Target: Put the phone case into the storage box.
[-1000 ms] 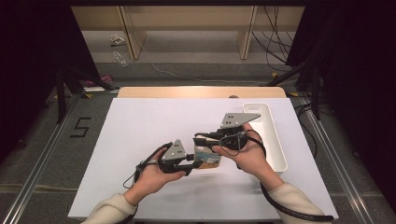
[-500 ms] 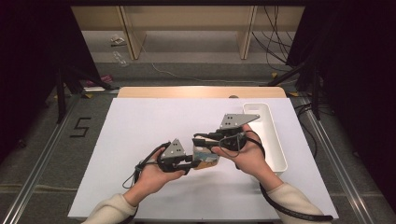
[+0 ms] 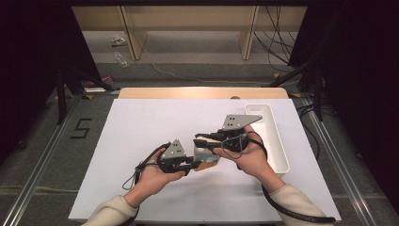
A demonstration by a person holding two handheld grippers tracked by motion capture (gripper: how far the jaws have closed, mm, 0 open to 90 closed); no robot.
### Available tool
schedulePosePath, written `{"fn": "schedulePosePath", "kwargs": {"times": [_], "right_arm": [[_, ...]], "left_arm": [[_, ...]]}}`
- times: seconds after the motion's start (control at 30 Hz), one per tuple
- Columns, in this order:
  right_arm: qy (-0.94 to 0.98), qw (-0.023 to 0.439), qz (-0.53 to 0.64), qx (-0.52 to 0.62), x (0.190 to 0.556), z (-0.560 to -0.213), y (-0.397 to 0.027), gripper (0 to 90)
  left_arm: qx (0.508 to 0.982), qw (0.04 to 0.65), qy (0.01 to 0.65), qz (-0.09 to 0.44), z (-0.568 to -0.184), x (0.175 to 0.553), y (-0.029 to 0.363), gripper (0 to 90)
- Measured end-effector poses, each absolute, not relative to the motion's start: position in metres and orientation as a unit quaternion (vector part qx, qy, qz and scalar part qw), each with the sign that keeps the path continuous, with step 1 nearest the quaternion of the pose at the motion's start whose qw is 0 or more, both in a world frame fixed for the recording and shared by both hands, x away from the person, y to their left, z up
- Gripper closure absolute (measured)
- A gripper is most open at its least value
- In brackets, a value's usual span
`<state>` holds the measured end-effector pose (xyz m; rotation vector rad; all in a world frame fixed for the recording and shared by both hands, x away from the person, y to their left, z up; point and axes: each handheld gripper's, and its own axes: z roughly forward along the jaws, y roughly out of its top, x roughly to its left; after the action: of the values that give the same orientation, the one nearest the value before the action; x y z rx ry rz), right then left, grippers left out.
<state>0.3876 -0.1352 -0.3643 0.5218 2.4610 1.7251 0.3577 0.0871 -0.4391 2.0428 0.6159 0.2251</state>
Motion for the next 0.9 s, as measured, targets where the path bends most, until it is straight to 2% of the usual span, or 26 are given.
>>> {"fn": "schedulePosePath", "kwargs": {"times": [0.23, 0.37, 0.9], "right_arm": [[0.803, 0.054, 0.570, 0.164, 0.3891, -0.3649, -0.1357, 68.1], [0.802, 0.066, 0.571, 0.164, 0.3899, -0.3649, -0.1362, 58.7], [0.785, 0.078, 0.591, 0.171, 0.3954, -0.3681, -0.1363, 31.5]], "left_arm": [[0.836, 0.480, 0.250, 0.092, -0.4386, 0.3573, 0.0871, 78.7], [0.836, 0.481, 0.250, 0.090, -0.4378, 0.3567, 0.0868, 79.6], [0.834, 0.482, 0.253, 0.092, -0.4364, 0.3553, 0.0859, 79.7]]}}
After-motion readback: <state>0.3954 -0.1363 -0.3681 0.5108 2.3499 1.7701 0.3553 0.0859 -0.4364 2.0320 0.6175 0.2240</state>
